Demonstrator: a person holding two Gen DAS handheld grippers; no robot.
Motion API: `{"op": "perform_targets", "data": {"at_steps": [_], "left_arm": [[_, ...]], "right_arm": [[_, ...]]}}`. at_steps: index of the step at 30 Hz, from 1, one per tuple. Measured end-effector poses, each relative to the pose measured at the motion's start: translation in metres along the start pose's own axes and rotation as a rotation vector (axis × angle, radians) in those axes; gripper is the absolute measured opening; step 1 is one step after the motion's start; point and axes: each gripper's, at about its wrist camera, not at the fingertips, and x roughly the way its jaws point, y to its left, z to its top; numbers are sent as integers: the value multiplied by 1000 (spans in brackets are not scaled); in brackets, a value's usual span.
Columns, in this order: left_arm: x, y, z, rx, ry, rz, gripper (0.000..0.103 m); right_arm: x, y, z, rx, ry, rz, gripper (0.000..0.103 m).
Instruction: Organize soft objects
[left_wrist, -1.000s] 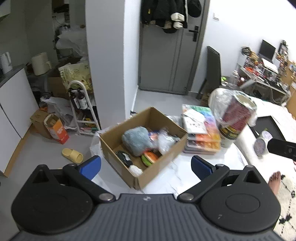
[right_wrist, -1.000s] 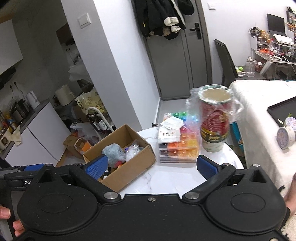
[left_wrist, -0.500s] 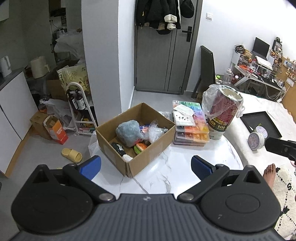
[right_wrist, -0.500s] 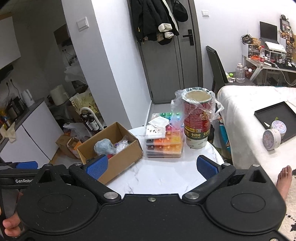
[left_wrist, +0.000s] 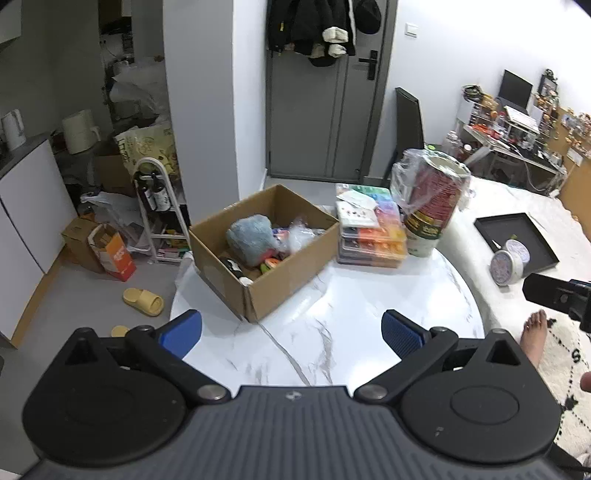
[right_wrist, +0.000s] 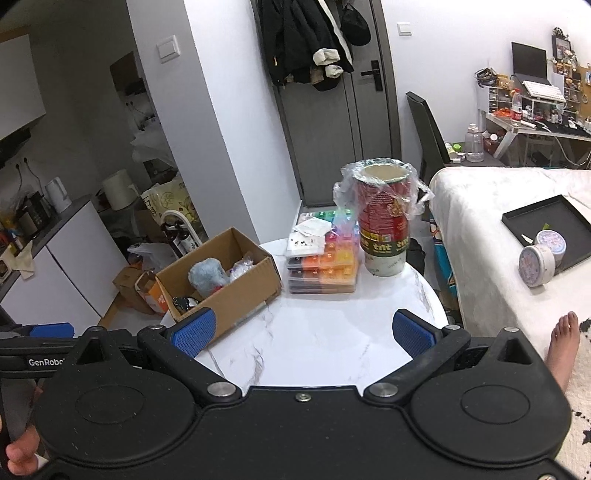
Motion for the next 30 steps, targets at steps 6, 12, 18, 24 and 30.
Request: {"op": "perform_targets", "data": {"at_steps": [6, 12, 18, 24, 30], "left_arm": [[-12, -1, -9, -8, -21, -5, 103], [-18, -9, -15, 7, -32, 8, 103], [-26, -8, -19, 2, -32, 13, 103], [-35, -7, -28, 13, -36, 16, 103], [-35, -8, -31, 1, -25, 10, 103]], "right_arm": [[-9, -5, -15, 15, -13, -13, 103], [-12, -2, -24, 0, 6, -8, 103], [-23, -1, -28, 3, -1, 38, 103], [-29, 1, -32, -18, 6, 56, 103], [-34, -3, -33, -4, 5, 71, 103]]}}
